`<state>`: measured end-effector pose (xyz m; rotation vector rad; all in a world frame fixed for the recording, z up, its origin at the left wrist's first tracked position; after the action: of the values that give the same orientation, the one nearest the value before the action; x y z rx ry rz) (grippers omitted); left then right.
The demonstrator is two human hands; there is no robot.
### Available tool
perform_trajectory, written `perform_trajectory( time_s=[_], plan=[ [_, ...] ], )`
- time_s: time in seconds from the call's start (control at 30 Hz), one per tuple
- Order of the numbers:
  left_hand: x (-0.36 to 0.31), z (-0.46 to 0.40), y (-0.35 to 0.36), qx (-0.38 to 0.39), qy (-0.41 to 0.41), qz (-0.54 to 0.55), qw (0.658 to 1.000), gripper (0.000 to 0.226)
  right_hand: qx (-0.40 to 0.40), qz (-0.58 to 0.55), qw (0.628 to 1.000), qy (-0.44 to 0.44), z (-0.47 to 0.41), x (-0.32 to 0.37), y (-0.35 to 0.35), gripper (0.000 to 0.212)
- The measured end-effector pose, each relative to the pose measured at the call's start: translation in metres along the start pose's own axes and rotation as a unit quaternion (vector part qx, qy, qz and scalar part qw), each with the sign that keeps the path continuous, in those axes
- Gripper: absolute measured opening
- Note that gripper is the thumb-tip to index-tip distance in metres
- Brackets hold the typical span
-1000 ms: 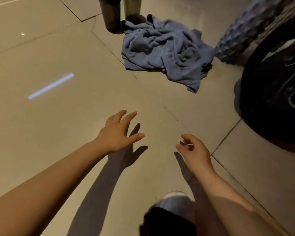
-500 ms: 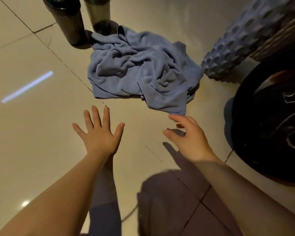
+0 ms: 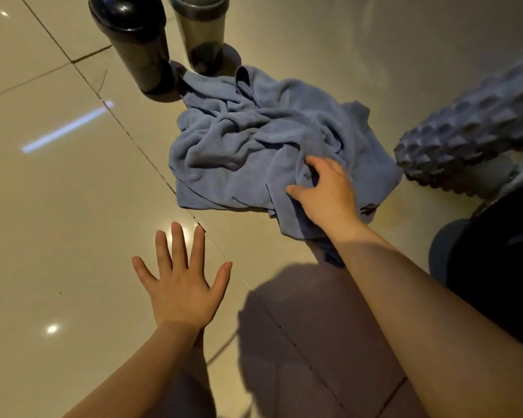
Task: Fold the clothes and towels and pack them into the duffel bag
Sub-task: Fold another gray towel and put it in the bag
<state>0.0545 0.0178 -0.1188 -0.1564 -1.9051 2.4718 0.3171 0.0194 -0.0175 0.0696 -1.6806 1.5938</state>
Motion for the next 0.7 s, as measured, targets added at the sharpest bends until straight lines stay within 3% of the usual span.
perform_trajectory(
  time_s=[0.17,0.33,0.43,0.53,0.63,0.7],
  plan=[
    [0.0,0.0,0.001,0.004,-0.002,-0.011,1.0,0.075,-0.089,0.003,0.996,-0.008,0.016,-0.007,-0.015,0.01],
    [-0.001,0.001,-0.003,0.005,-0.001,-0.005,1.0,0.077,-0.166,-0.076,0.983,-0.024,0.05,0.004,-0.038,0.01],
    [0.0,0.001,-0.005,0.02,0.006,0.006,1.0,0.078,-0.129,-0.123,0.983,-0.041,0.084,0.023,-0.034,0.025],
    [0.0,0.001,-0.007,0.05,0.014,0.012,0.999,0.079,-0.061,-0.098,0.992,-0.051,0.123,0.032,-0.021,0.038],
    [0.006,-0.01,-0.013,0.144,0.033,0.013,0.989,0.084,-0.058,-0.074,0.993,-0.069,0.157,0.039,-0.013,0.032],
    [0.023,-0.008,-0.041,0.209,0.051,0.114,0.97,0.081,-0.06,-0.077,0.992,-0.084,0.18,0.049,-0.011,0.022]
  ],
)
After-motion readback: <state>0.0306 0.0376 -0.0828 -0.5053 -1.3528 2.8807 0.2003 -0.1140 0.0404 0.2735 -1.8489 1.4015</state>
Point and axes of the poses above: each hand's wrist, its own z-axis away from the middle knuckle, its own y-axis out of the palm, x = y × z, the point moved 6 cm from there along -z, towards the middle knuckle, and after that the axes turned 15 degrees about -y, right-handed, at the moved point
